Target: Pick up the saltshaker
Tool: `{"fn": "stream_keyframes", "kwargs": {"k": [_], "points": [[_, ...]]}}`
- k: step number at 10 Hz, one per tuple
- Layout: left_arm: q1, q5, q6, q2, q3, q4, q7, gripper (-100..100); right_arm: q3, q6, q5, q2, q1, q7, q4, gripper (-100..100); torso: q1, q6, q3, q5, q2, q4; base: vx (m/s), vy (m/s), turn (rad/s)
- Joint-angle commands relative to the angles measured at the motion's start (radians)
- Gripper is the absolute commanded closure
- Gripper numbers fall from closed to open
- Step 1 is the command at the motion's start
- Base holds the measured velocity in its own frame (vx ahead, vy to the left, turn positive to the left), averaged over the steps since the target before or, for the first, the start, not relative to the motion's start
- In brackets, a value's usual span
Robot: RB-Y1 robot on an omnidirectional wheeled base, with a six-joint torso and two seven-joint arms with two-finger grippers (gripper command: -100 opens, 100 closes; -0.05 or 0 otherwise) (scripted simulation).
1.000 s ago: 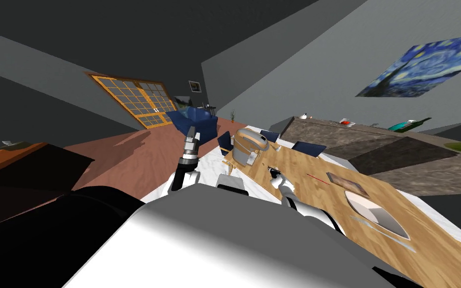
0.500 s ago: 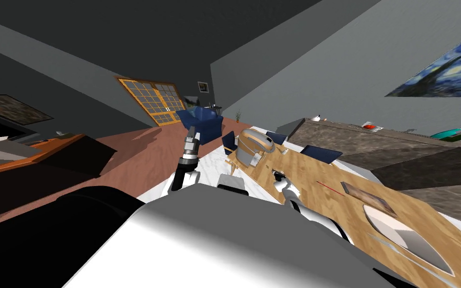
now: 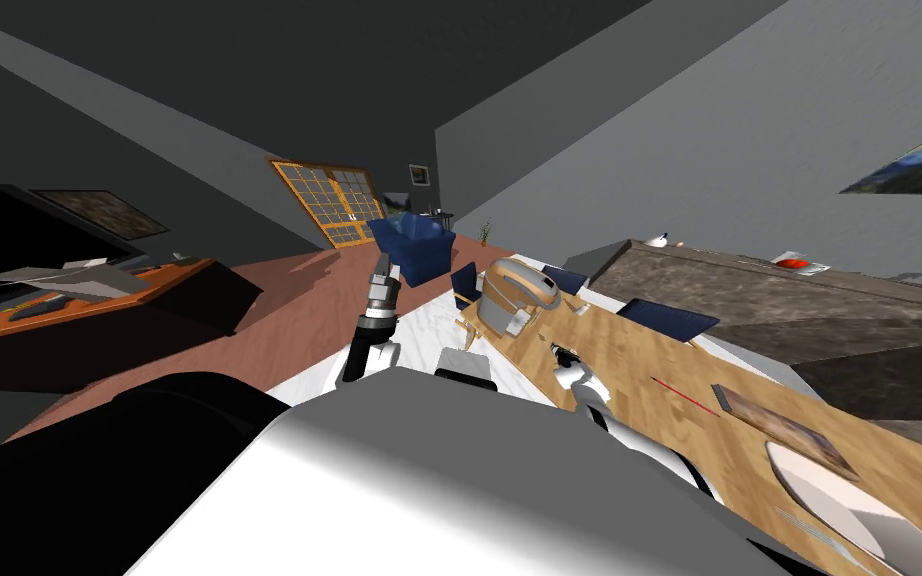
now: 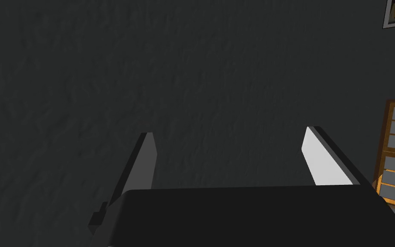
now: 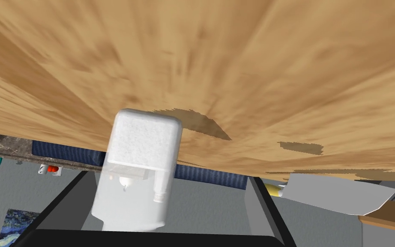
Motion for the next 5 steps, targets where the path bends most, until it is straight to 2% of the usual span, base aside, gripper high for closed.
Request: {"fn": "stream_keyframes", "kwargs": {"k": [1,2,4,5], "points": [[0.000,0.000,0.000,0.000,0.000,0.000,0.000,0,0.009,0.017,-0.050,-0.009,0.040,0.027,-0.050,-100,0.000,0.000,0.000,0.000,0.000,0.000,-0.019,-0.006,0.144],[0.000,0.000,0.000,0.000,0.000,0.000,0.000,0,0.009,0.017,-0.037,-0.009,0.040,0.027,-0.050,-100,0.000,0.001,0.000,0.000,0.000,0.000,-0.009,-0.004,-0.042],[0.000,0.000,0.000,0.000,0.000,0.000,0.000,0,0.009,0.017,-0.066,-0.009,0.040,0.027,-0.050,-100,0.000,0.001,0.000,0.000,-0.001,0.000,-0.001,0.000,-0.011],[0.000,0.000,0.000,0.000,0.000,0.000,0.000,0,-0.033,0.018,-0.090,-0.019,0.069,0.055,-0.069,-100,0.000,0.001,-0.001,0.000,-0.001,0.000,-0.014,0.004,0.348]]}}
